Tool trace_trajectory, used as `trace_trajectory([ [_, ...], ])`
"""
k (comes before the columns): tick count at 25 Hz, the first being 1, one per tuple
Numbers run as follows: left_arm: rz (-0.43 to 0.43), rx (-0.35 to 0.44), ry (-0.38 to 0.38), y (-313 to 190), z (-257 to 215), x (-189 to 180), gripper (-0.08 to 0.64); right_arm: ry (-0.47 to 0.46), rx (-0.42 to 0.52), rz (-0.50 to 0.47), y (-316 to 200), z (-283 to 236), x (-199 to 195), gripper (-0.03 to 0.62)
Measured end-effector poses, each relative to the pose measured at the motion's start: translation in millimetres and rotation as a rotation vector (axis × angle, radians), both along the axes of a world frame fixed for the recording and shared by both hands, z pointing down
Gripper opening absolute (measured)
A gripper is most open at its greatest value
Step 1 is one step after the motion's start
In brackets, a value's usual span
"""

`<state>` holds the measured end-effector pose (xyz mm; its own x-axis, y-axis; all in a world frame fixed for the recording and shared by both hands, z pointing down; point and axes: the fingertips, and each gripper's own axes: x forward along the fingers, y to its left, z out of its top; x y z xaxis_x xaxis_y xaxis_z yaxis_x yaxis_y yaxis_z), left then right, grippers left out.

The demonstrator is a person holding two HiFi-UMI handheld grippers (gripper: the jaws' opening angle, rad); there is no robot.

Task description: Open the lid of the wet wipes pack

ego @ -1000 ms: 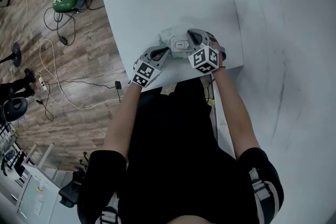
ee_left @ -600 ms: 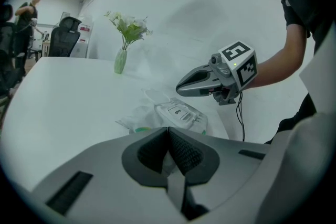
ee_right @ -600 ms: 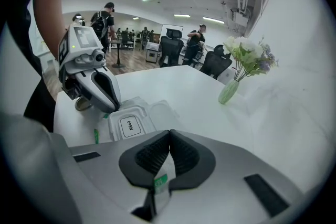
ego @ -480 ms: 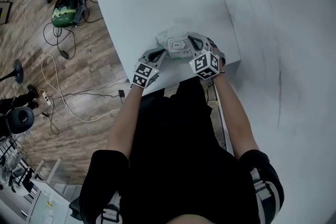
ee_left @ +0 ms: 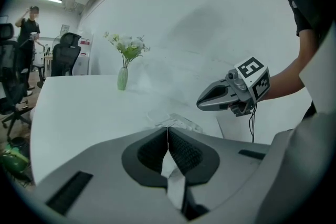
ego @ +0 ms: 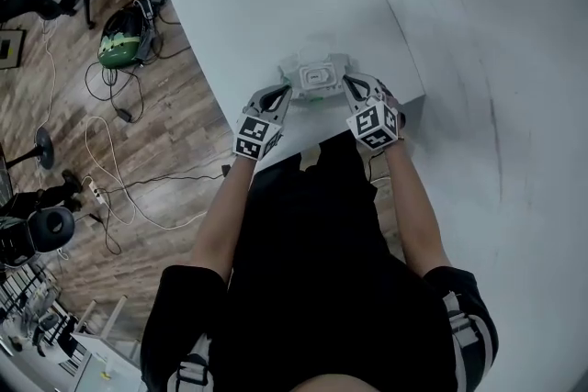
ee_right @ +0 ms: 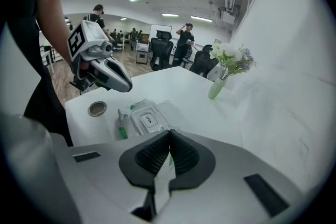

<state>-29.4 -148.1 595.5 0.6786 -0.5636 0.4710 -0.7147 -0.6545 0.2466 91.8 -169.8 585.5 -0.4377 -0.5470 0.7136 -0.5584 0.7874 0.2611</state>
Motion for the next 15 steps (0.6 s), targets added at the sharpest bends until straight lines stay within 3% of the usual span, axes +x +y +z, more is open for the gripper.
trace_trajectory([
  [15,0.122,0.091,0.018,54,-71,-7,0.023,-0.100,0.087,0.075,64,-53,-9,0.015],
])
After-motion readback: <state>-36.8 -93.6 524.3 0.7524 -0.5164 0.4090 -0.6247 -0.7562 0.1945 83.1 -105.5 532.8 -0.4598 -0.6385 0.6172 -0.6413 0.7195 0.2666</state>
